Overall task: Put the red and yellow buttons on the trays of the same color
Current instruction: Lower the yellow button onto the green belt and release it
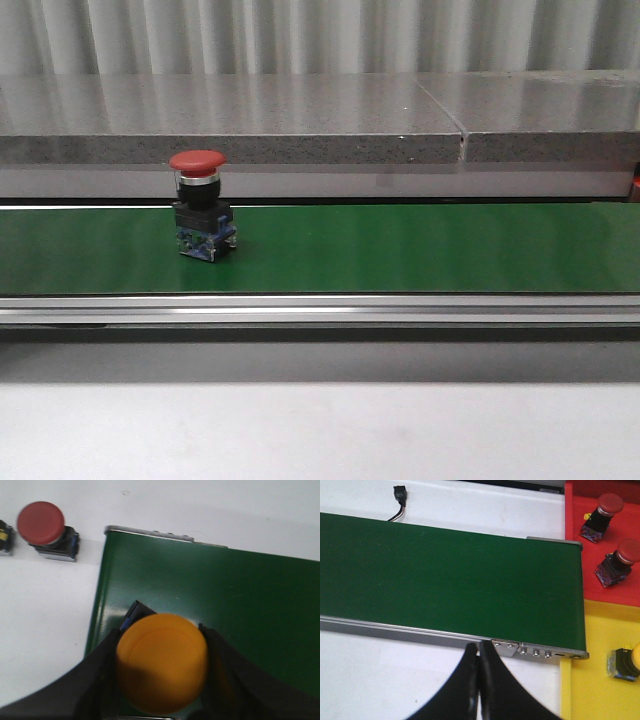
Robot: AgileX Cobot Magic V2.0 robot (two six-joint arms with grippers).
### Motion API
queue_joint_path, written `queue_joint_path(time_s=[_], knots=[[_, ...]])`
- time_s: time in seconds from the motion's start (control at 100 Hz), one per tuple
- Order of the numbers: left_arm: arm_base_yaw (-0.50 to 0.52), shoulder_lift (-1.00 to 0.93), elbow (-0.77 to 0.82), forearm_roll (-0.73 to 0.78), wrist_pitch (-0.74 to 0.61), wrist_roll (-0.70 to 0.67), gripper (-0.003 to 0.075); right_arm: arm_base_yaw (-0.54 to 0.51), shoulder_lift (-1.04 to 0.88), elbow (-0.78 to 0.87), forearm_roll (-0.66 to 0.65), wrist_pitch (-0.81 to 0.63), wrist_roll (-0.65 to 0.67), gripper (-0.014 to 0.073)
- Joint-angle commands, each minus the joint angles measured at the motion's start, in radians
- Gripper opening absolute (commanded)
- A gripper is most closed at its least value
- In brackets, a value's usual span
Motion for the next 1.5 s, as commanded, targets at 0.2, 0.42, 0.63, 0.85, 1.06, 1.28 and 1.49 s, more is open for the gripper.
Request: queue_joint_path(time_s=[0.2, 0.42, 0.63, 0.85, 1.06, 1.28, 1.49], knots=[[-0.041, 0.009, 0.010, -0.028, -0.108, 0.003, -0.0019, 0.002, -0.003, -0.024, -0.002, -0.054, -0.009, -0.0068], [-0.041, 0.026, 0.010, -0.057, -0.110, 0.003, 0.0048, 0.002, -0.003, -0.024, -0.002, -0.054, -0.009, -0.0068], [-0.041, 0.026, 0.010, -0.057, -0.090, 0.007, 0.0387, 0.002, -0.003, -0.024, -0.002, -0.054, -0.009, -0.0068], [-0.041, 0.026, 0.006, -0.069, -0.075, 0.012, 0.0568, 0.002, -0.003, -0.024, -0.002, -0.054, -0.009, -0.0068], [-0.071, -0.021, 0.004, -0.109, -0.101, 0.060, 0.0568, 0.002, -0.003, -0.024, -0.002, -0.054, -0.009, -0.0068], [-0.116, -0.140, 0.004, -0.108, -0.153, 0.105, 0.0568, 0.002, -0.003, -0.024, -0.002, -0.054, -0.009, -0.0068], [-0.167, -0.297, 0.042, -0.105, -0.203, 0.128, 0.0568, 0.002, -0.003, -0.024, -0.002, -0.054, -0.009, -0.0068]])
